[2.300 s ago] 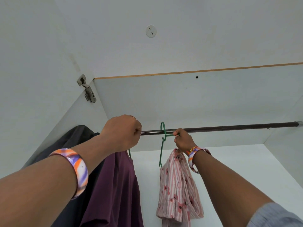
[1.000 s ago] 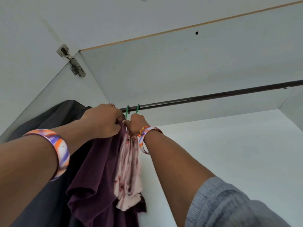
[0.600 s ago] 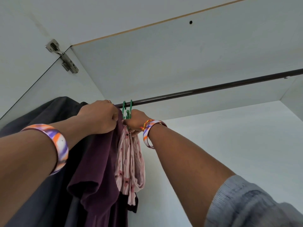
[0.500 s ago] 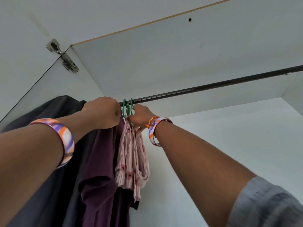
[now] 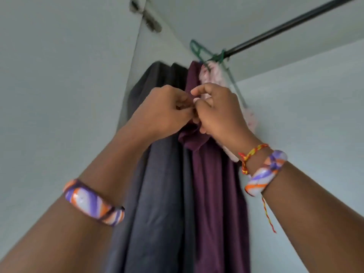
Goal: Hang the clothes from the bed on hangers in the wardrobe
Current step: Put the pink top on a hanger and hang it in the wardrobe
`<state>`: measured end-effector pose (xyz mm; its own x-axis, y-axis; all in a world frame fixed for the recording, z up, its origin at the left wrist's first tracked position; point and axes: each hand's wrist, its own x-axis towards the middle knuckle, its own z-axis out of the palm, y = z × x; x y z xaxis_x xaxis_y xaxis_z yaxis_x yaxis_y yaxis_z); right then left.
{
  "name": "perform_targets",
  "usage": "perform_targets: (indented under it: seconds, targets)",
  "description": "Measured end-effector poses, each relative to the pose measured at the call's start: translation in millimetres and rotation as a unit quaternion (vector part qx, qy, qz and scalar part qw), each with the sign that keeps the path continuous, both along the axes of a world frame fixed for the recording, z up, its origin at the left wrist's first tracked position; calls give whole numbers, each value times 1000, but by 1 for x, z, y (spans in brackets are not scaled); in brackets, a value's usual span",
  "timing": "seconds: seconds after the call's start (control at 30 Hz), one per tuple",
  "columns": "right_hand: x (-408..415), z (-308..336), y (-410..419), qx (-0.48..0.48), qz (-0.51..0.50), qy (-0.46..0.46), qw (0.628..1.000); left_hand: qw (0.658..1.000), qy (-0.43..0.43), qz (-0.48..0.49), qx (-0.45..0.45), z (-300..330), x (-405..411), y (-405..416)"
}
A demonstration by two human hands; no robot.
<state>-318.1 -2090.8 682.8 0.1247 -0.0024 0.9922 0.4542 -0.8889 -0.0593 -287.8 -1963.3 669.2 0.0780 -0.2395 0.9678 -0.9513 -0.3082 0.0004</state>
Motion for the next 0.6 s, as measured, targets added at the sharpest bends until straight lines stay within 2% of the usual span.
perform_targets:
  seconds: [0.17, 0.3, 0.47, 0.6]
  targets:
    - [32, -95, 57, 8, 117, 73, 990, 996, 59, 70, 5, -91, 13, 66]
    - [48, -172, 113, -7, 217, 174, 961, 974, 151, 160, 56, -164, 12, 133]
    - [53, -275, 205, -65, 308, 340, 886, 901, 291, 293, 133, -258, -14, 233]
    - [34, -363, 293, -182, 367, 456, 790, 810, 419, 384, 144, -351, -63, 329]
